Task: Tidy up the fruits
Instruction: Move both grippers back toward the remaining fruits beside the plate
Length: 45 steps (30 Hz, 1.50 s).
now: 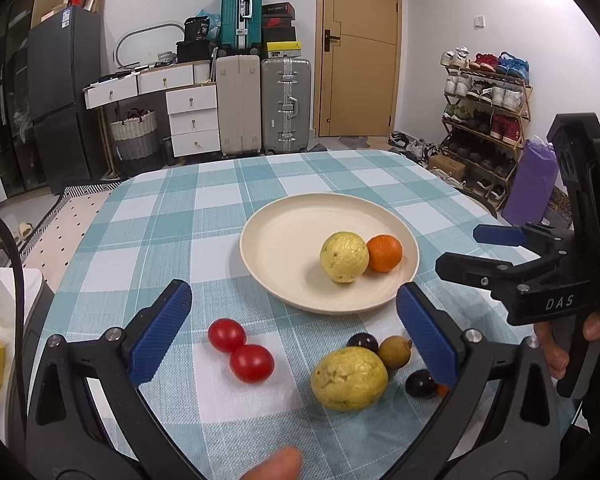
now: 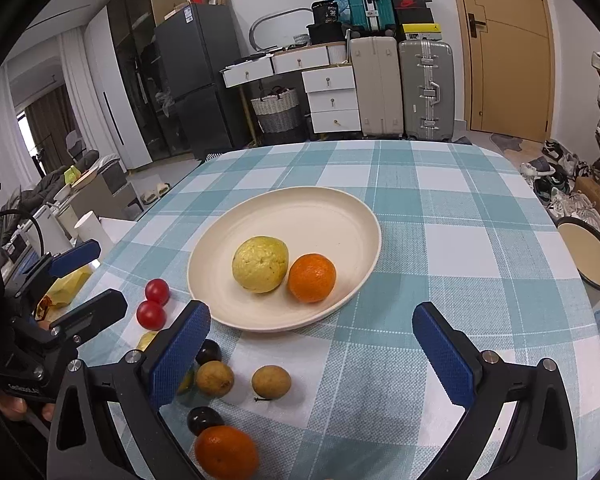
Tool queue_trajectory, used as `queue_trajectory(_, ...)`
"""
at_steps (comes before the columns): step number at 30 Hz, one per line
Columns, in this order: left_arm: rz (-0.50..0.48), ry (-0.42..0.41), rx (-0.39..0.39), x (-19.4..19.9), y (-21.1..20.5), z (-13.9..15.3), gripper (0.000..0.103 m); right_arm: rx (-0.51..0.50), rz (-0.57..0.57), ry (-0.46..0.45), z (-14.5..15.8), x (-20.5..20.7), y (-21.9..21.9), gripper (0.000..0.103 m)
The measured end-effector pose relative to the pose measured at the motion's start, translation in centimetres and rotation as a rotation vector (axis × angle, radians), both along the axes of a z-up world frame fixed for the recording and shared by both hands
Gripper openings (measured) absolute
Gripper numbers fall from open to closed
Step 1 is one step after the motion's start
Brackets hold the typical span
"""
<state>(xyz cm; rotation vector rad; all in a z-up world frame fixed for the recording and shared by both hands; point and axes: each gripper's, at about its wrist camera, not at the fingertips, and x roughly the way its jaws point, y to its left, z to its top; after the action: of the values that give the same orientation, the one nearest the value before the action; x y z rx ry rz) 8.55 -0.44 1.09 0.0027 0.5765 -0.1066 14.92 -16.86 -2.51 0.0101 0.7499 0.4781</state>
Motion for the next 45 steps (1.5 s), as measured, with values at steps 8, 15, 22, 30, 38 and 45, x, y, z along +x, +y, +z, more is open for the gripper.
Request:
queue_trajectory(8,-0.024,0.017,-0.003,-1.0,0.0,-0.8,0.102,-0.034,0.005,-0.022,-0.2,-1.6,0.1,0.103)
queue_trajectory(15,-0.024,0.043,0.009,-1.5,0.1,-1.7,0.102,-0.064,0.015,-0.017,-0.9,-2.7,-0.1,0.103)
queue_trajectory(22,-0.029,0.082,0.008,-1.8,0.2,-2.7,0.102,-0.088,0.072,0.017,-1.9,-4.0,0.4,0.103)
queue_trajectory(30,-0.047,0.117,0.012,-1.7,-0.6,-3.8,0.102,-0.087,0.147,0.096,-4.0,-5.2,1.0,0.103)
queue_trajectory(38,-0.063,0.141,0.036,-1.2,-1.6,-4.4,0.102,-0.070,0.197,0.151,-4.6,-5.5,1.3,0.102)
queue_trajectory(45,-0.051,0.168,0.020,-0.6,-1.2,-4.7,0.102,-0.077,0.241,0.181,-4.7,-5.9,1.7,0.087)
